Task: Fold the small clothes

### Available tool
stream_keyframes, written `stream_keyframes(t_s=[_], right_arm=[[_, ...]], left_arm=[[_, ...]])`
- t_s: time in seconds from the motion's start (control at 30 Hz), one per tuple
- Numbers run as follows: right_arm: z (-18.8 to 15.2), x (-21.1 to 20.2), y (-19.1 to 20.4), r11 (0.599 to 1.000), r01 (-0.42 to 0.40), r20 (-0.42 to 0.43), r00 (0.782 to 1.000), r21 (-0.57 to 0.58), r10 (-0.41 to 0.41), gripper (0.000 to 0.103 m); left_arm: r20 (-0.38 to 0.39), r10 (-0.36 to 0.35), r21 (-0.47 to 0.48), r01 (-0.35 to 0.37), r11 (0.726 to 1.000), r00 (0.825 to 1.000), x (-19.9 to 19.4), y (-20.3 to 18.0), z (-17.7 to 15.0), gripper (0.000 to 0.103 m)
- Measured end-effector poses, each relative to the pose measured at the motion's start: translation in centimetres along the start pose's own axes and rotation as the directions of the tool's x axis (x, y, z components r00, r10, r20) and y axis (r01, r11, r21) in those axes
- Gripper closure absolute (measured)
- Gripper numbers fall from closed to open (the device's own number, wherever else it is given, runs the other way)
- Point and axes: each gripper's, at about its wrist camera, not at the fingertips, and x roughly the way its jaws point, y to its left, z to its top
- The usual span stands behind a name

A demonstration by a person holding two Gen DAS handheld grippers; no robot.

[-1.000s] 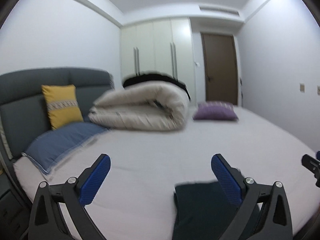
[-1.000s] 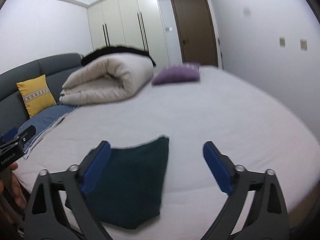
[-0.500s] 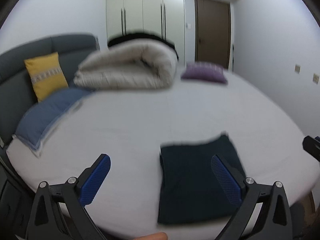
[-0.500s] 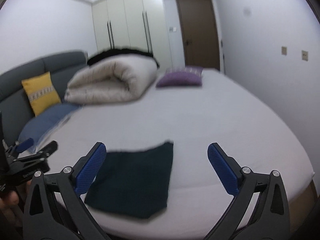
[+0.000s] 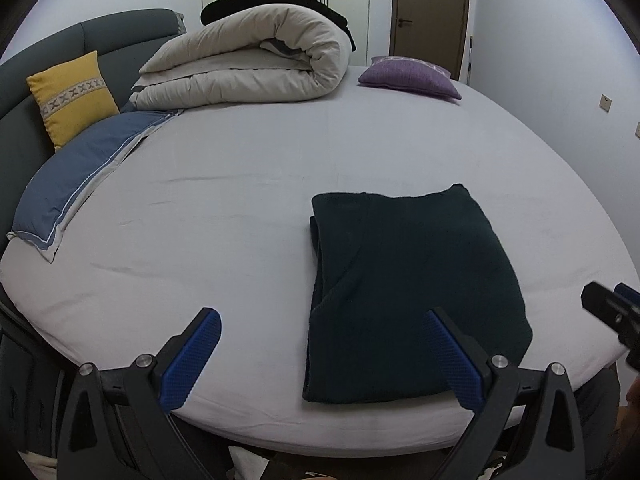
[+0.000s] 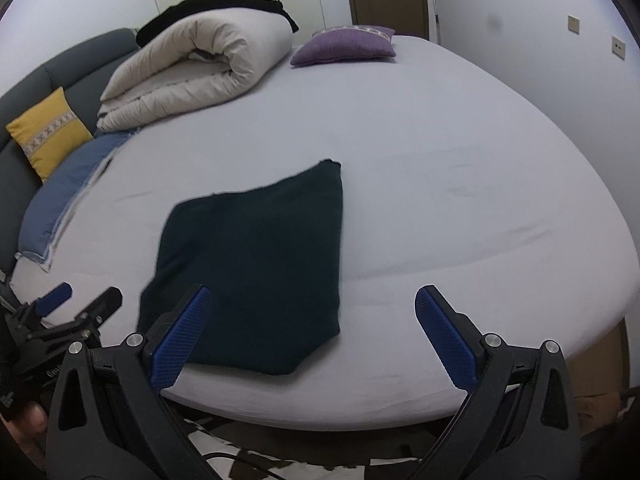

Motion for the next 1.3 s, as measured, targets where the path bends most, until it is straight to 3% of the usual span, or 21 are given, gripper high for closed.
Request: stream_keyframes(t_s=[0.23, 1.3], right_arm=[[-2.3, 4.0, -0.3, 1.000, 0.016, -0.032, 0.999, -0.011, -0.016, 0.000], [-2.7, 2.7, 0.3, 0.999, 0.020, -0.041, 0.999, -0.028, -0.021, 0.000]], left_arm=[[-0.022, 0.016, 0.002, -0.016, 1.000, 1.000, 1.2, 0.3, -0.4, 0.000], [-0.026, 0.020, -0.002, -0.020, 1.000, 0.999, 1.4, 0.3, -0.6, 0.000]])
